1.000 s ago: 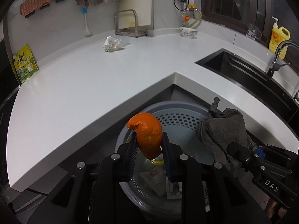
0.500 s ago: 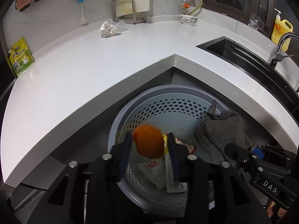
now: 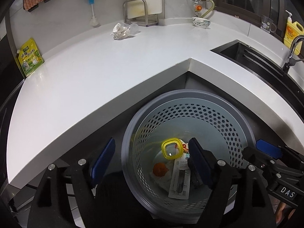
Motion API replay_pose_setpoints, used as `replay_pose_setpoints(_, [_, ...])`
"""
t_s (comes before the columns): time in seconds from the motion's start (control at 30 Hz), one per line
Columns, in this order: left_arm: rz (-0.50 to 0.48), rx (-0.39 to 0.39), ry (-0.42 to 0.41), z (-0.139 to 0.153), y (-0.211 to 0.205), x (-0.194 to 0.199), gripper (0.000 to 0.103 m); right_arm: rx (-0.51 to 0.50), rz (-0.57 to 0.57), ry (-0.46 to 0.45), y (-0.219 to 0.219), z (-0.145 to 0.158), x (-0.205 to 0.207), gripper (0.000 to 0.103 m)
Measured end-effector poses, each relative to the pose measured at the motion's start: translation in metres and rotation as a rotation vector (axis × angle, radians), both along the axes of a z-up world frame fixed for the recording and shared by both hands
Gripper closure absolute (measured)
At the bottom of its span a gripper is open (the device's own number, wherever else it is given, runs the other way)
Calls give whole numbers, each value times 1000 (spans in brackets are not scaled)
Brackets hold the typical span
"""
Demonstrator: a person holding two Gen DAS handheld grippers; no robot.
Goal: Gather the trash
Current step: 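Move both tools back toward the crumpled paper and clear plastic cup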
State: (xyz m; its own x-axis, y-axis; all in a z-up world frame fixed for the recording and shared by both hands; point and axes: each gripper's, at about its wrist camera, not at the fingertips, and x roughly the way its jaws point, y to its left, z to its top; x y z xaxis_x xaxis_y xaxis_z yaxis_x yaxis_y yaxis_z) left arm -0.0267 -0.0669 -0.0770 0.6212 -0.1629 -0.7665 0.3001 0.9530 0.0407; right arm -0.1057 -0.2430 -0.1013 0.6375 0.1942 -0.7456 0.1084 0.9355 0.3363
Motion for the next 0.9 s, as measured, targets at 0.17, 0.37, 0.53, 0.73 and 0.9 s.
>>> replay_pose_setpoints(0.17, [18,-5,-10,5,4,2,22,5,4,-12,1,4,1,47])
replay_pose_setpoints(0.37, [73,-25,-44,23,18,15,11,16,23,-34,0,18,11,47])
replay_pose_setpoints(0.53, [135,-41,-99,51,29,47,9,-10,23,-101,-5,47,29,45])
replay_pose_setpoints(0.73, [197,-55,-178,87,37,96,6,-47,31,-165,-15,78,77,41])
replay_pose_setpoints(0.9, [232,-71,-191,103,36,152,6,-71,48,-197,-25,99,133,33])
